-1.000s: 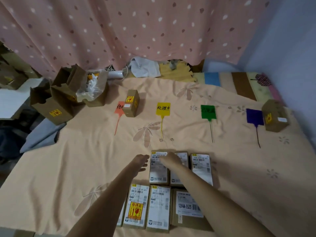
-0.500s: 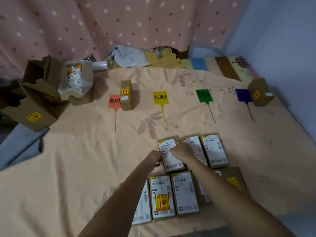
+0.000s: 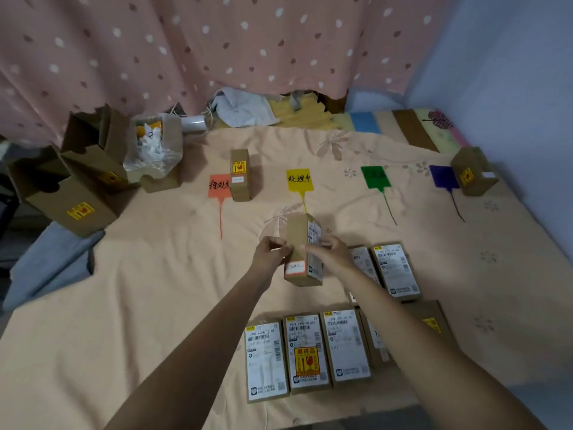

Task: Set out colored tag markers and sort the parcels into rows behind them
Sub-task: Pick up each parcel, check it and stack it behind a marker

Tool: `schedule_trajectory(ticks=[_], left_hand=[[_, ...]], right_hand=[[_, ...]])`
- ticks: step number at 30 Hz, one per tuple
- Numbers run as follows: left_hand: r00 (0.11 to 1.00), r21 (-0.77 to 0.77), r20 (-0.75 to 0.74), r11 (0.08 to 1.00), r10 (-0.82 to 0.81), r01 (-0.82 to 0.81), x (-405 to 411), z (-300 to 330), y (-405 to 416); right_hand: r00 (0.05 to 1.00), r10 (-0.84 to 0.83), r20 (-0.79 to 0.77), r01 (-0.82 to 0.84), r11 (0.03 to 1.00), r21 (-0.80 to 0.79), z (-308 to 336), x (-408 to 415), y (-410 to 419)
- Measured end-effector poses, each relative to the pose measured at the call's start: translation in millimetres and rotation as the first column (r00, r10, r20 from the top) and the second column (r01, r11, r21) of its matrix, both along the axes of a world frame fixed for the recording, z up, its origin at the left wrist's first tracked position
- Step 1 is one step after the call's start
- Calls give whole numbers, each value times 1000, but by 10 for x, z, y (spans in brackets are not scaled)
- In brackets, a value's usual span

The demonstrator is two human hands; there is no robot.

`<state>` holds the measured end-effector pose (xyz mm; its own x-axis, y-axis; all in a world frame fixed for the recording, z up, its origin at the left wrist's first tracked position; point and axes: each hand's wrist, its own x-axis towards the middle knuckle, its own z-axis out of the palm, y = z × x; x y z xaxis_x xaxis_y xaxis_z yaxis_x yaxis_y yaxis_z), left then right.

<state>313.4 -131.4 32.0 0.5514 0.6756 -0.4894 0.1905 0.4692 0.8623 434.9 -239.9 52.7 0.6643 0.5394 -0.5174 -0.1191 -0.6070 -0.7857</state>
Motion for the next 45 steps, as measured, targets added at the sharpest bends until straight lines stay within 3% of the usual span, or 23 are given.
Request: schedule_trajectory(ticks=[4, 8, 11, 14, 23, 28, 35, 45], left_hand=[[991, -87, 136, 996, -1, 12, -61, 306, 198], [965, -143, 143, 960, -220, 240, -133, 552, 342], [928, -124, 196, 931, -316, 343, -160, 626, 380], [929, -109, 235, 942, -286, 318, -143, 679, 381], [953, -141, 229, 962, -199, 235, -99, 664, 362], [961, -150, 188, 961, -204, 233, -20, 501, 257], [939, -165, 138, 928, -314, 334, 448, 300, 17], [997, -59, -3, 996, -72, 71, 1662, -45, 356]], right_hand=[[985, -25, -172, 57, 980, 188, 231, 48, 114], [948, 10, -318, 113, 923, 367, 471, 42, 185], [939, 79, -335, 83, 893, 442, 588, 45, 202], [939, 97, -331, 77, 876, 477, 652, 59, 224], [936, 79, -344, 100, 875, 475, 664, 48, 245], [939, 84, -334, 57, 918, 392, 489, 8, 170], [936, -149, -318, 255, 911, 324, 182, 384, 3], [973, -139, -186, 179, 959, 219, -239, 1574, 700]])
